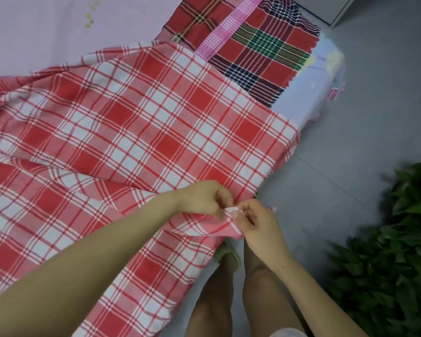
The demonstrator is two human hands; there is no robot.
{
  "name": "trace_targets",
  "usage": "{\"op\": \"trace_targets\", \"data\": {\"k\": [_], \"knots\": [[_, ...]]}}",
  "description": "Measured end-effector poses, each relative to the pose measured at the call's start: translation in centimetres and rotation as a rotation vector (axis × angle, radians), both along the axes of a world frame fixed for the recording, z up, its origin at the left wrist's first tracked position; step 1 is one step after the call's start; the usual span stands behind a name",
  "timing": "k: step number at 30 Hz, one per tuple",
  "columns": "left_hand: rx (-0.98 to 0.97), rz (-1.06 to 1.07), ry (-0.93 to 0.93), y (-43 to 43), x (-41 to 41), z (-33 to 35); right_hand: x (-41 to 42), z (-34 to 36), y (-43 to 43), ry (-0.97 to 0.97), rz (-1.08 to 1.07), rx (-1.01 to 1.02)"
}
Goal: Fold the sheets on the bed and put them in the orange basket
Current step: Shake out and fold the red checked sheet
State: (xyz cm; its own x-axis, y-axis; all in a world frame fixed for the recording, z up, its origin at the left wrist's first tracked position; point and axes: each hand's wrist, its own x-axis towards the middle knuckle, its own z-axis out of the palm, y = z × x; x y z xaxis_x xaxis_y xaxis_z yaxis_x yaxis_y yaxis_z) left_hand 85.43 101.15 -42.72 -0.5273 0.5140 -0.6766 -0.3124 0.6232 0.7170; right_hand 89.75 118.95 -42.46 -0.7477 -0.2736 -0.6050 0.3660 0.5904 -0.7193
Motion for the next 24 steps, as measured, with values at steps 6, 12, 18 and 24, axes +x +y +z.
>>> {"op": "trace_targets", "data": {"k": [6, 12, 18, 24], "knots": [[-0.073, -0.174, -0.007, -0.4, -1.9, 2.3, -2.4, 2.7, 0.3, 0.006, 0.218, -0.042], [-0.236, -0.151, 0.335, -3.2, -2.3, 2.9, -6.6, 4.1, 3.3, -0.202, 0.502, -0.015], [-0.033, 0.201, 0.370, -3.1, -1.3, 5.0, -8.8, 3.0, 6.6, -0.214, 0.512, 0.133], [-0.543, -0.262, 0.607, -8.8, -3.1, 6.2, -10.4, 2.0, 10.2, -0.148, 0.498, 0.254]]}}
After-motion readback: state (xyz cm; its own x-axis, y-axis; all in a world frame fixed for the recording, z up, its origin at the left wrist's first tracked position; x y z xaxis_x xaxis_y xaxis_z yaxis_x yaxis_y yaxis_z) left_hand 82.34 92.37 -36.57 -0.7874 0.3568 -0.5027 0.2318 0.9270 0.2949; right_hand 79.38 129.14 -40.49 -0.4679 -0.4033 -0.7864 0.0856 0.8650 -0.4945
